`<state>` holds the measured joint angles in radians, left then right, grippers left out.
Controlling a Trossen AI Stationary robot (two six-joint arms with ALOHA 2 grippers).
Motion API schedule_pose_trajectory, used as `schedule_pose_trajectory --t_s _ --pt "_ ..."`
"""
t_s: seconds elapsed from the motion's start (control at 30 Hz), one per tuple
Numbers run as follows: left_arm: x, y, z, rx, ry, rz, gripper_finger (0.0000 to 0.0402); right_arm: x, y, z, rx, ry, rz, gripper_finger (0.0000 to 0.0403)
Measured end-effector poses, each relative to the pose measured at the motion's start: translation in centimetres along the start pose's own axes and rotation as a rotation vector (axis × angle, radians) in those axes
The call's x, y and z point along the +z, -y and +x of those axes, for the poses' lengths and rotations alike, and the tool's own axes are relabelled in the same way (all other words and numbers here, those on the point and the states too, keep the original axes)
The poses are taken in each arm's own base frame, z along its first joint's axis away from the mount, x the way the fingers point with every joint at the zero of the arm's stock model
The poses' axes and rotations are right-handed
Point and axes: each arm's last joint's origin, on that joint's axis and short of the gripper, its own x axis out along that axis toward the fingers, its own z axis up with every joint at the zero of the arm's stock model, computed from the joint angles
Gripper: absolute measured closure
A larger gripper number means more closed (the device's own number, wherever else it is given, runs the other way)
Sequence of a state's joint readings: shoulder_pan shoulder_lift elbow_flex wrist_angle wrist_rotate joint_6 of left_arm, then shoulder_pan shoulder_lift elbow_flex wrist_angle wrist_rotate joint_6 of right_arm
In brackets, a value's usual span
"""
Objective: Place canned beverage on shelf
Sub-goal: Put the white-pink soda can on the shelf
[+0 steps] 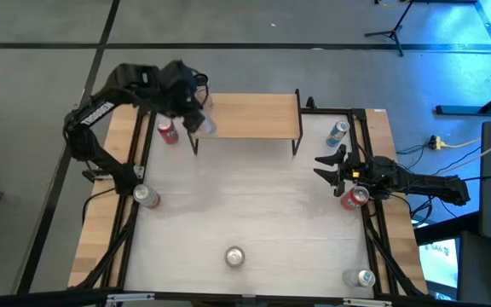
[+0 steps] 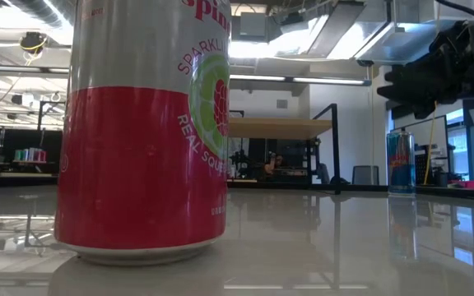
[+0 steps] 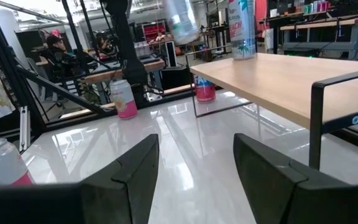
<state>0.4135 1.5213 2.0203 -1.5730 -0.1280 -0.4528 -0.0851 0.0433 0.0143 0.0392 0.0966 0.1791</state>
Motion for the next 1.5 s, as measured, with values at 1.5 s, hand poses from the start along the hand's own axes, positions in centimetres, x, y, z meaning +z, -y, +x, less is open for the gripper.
schedule_pose_trajectory --t_s 1.5 --pt "4.1 -1.9 7.4 0.126 -0.171 0.164 0.0123 -0.3 0.0 0.0 0.006 -0.028 -0.003 0.0198"
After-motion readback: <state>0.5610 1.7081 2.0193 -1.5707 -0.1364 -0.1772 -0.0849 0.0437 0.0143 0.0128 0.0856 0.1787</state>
